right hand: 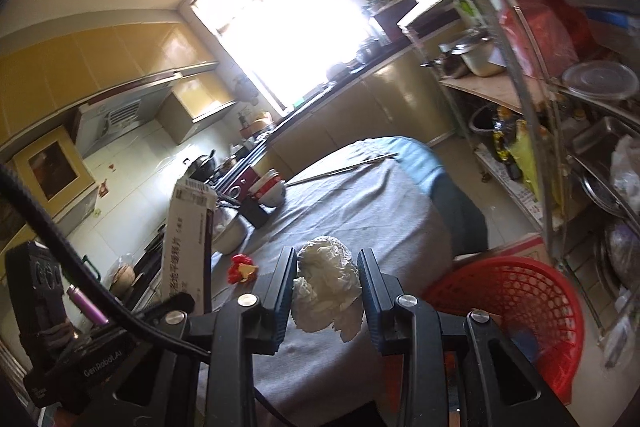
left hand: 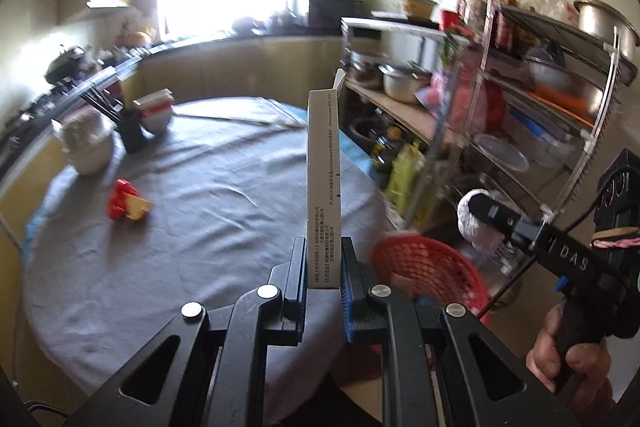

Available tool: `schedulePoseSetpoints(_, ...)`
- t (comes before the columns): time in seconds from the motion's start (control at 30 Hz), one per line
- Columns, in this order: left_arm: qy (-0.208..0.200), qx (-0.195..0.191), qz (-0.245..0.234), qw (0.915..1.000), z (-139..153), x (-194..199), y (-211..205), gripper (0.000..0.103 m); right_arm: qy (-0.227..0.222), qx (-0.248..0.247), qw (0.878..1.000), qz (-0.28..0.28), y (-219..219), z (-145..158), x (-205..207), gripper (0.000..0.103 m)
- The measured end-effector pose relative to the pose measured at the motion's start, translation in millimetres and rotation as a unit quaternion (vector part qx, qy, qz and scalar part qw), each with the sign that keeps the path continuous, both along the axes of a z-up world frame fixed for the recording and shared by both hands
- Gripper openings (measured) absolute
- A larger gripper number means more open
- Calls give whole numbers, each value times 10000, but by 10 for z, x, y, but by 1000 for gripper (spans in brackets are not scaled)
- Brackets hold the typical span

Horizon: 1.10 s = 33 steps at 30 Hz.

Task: Collect trash
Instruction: 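Carry the tissue ball and medicine box with both tools over the red basket, then open both tools to drop the tissue and medicine box into the basket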

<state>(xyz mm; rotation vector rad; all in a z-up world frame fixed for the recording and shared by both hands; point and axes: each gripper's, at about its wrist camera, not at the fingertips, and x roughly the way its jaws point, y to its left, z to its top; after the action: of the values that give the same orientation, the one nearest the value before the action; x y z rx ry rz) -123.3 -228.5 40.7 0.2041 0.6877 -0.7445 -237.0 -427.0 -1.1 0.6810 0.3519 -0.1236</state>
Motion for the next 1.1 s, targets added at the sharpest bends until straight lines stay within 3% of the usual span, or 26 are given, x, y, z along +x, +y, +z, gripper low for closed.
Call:
schedulePoseSetpoints(0.3, 826, 291, -758, 9933, -401, -32, -508, 15, 175, 312, 9983, -458, -405, -229, -228, 34)
schedulePoseSetpoints(0.67, 1381, 686, -1440, 9775, -767, -143, -1051, 16, 611, 707, 9926, -777, -720, -634, -342, 36)
schedulePoseSetpoints(0.77, 1457, 768, -1473, 9753, -844, -145, -1110, 19, 743, 996, 9893, -761, -800, -767, -348, 41)
schedulePoseSetpoints(0.8, 1478, 768, -1466, 9751, -858, -143, -1109, 21, 825, 1070, 9877, -780, -830, -809, -350, 57)
schedulePoseSetpoints(0.83, 1474, 758, -1447, 9755, -860, -140, -1099, 23, 859, 1084, 9870, -814, -831, -824, -358, 64)
schedulePoseSetpoints(1.1, 980, 752, -1277, 9841, -710, -168, -946, 27, 529, 965, 9897, -919, -848, -652, -459, 65)
